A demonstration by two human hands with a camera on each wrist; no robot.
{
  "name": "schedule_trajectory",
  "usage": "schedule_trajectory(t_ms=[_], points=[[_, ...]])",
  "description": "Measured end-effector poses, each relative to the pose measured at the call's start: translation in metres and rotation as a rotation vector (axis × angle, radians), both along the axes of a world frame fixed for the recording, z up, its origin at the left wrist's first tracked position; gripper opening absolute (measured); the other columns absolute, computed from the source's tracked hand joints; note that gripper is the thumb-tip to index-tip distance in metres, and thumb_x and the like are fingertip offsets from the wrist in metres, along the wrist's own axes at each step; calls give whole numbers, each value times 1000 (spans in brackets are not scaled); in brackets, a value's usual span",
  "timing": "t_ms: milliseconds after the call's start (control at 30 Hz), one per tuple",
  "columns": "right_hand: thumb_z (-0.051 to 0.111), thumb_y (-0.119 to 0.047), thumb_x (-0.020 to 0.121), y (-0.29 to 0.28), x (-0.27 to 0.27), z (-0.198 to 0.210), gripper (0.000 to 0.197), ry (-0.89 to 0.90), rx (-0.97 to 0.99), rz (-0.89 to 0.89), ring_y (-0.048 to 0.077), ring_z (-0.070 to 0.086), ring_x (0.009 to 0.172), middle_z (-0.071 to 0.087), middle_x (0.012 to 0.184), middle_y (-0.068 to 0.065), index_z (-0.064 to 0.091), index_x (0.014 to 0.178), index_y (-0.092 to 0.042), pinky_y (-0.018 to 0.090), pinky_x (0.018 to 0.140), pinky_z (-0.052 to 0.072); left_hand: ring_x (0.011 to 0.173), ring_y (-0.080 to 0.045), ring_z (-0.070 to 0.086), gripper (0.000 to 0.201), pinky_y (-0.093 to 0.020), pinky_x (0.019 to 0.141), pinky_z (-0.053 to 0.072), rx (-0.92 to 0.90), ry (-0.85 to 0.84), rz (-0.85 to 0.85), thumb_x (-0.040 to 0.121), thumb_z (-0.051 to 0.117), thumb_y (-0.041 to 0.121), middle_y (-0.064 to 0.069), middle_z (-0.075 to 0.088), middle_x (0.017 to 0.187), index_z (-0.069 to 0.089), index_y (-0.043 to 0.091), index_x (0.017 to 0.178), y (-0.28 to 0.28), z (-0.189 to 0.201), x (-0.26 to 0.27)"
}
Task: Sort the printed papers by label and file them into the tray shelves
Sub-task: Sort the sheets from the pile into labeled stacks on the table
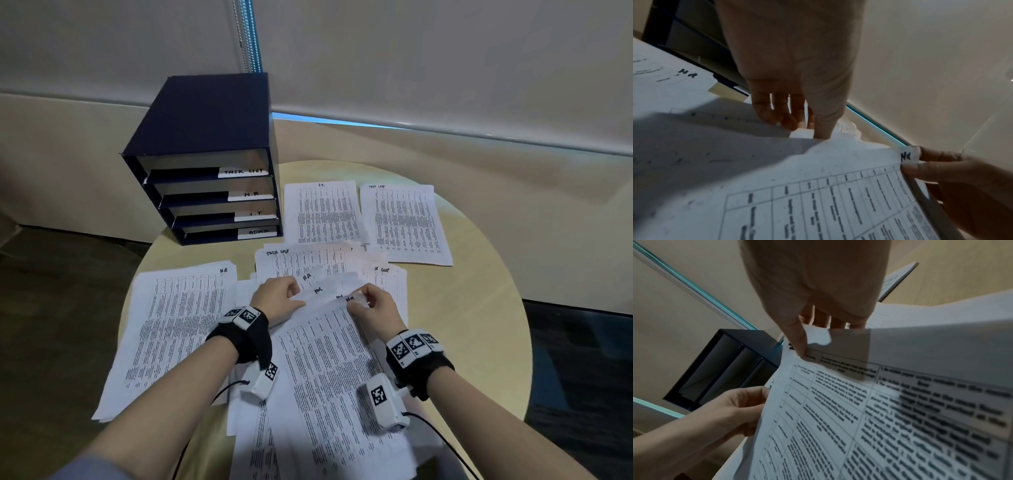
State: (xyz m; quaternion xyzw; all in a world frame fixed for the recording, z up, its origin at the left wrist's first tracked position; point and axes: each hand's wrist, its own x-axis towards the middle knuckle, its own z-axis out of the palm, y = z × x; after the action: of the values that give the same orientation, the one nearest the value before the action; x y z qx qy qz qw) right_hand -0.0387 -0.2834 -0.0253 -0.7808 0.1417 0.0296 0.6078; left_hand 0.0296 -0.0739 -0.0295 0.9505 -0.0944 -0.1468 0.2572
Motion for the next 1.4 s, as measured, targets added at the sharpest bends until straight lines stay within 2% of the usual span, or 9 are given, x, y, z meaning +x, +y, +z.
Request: schedule_trajectory(t_ms=[133,300,533,733,800,933,1100,1267,1400], points=[[62,3,78,-3,-1,-2,23,6,61,-57,4,52,48,53,64,0,52,90,-14,14,47,43,66,-15,51,24,-26,54,35,-13,-65,-32,82,73,22,5,55,67,54,16,68,-3,4,0],[64,-6,78,-4,0,-10,14,49,-3,-11,15,50,61,55,67,5,54,72,-13,24,59,41,73,-17,49,28,-29,62,35,71,-204,-195,91,62,25,1,55,75,47,17,70,0,8,-3],[67,-7,76,0,3,-14,18,61,-5,5,21,55,68,62,74,10,54,66,-14,28,65,44,77,-17,47,29,-32,72,42,178,-367,-375,100,46,30,-3,58,81,58,12,80,6,4,-5],[73,-5,72,2,7,-13,22,61,-53,22,24,54,96,53,103,9,54,67,-16,29,80,40,60,-14,44,13,-30,51,43,96,-496,-328,95,56,22,1,48,83,66,17,102,12,3,-11],[73,-2,72,3,6,-9,25,35,-45,26,21,51,101,49,103,3,54,66,-17,29,88,35,63,-12,47,16,-29,55,46,84,-487,-332,94,60,20,4,52,82,67,17,108,11,4,-14],[72,-1,72,4,7,-9,26,13,-38,50,16,50,107,56,110,-3,54,64,-18,32,97,32,75,-10,57,8,-27,72,49,-59,-336,-310,91,64,25,8,65,85,69,19,88,8,13,-17],[72,-1,72,5,9,-10,25,25,-21,80,19,57,74,63,76,5,55,65,-17,28,69,43,79,-10,60,14,-22,71,47,-253,-59,-103,95,57,24,3,66,89,67,14,92,2,14,-9],[67,0,76,3,6,-7,19,-4,15,79,19,54,67,59,70,5,56,70,-14,28,63,45,79,-17,52,14,-31,68,42,42,-6,-46,88,65,26,2,57,86,56,16,86,3,2,0],[67,-4,76,-1,7,-7,21,-14,-35,15,15,51,64,54,73,2,54,85,-18,28,63,45,67,-18,49,25,-36,66,47,36,-78,-35,86,69,21,-3,59,74,50,15,71,-2,7,-3]])
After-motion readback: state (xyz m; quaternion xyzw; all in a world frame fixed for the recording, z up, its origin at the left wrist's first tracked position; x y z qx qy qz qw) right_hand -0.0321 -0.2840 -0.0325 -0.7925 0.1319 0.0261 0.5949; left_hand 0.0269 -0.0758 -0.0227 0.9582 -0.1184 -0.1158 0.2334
